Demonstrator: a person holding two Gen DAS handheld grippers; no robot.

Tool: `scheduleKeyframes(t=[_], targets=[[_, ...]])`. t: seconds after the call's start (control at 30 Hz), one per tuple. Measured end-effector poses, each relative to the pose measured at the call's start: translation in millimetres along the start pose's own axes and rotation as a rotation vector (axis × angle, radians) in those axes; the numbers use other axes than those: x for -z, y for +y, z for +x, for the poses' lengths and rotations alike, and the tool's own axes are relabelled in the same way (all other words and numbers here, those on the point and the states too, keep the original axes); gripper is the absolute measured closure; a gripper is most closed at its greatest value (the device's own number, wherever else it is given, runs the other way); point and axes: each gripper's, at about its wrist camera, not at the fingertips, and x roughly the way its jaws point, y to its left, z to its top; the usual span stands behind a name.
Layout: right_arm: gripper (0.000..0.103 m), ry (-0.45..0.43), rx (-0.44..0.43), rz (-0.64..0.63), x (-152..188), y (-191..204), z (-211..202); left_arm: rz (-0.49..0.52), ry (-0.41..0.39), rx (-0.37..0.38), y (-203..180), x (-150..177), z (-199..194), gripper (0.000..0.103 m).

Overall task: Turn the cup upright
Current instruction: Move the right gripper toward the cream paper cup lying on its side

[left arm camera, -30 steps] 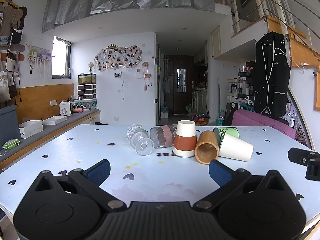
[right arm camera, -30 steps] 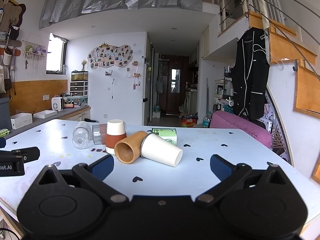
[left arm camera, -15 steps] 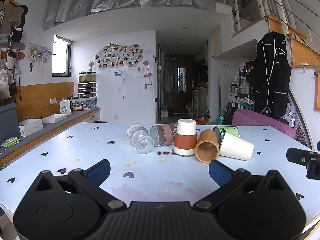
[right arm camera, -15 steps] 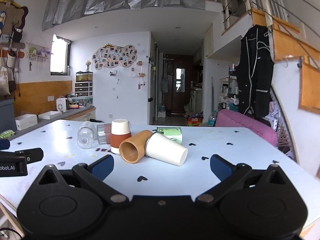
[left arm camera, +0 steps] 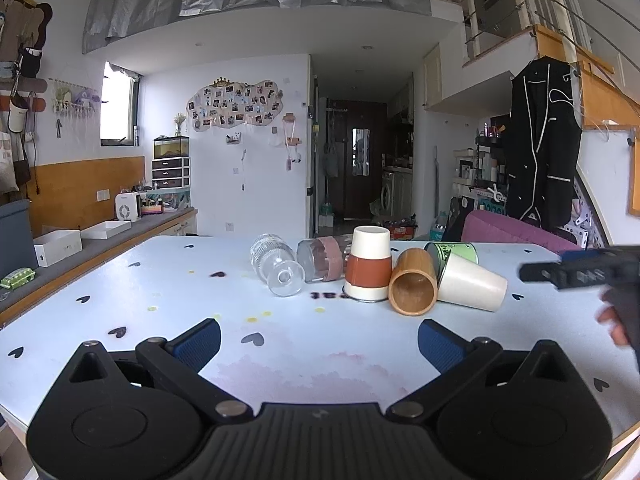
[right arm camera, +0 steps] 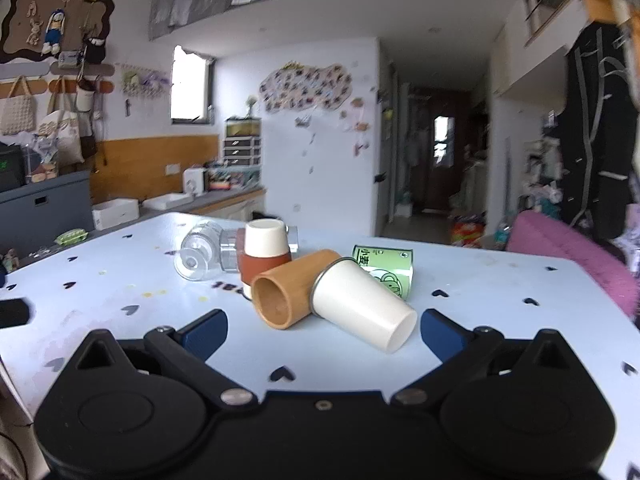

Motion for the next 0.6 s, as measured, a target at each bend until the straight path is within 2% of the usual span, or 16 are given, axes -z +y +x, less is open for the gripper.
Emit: scheduleKeyframes(t=[0.13, 0.27, 0.6], targets=[[0.000, 0.021, -0.055, -0.032, -9, -31, 48, 0.005, 0.008, 0.008, -2, 2, 3, 0.000], [0.000, 0.090, -0.105, 0.016, -13, -54, 89, 0.011, 0.019, 0.006, -2, 4, 6, 0.000], [0.000, 0.193, -0.083, 0.019, -1, -67, 151, 0.012, 0.047, 0.012, 0, 10, 13, 0.000]])
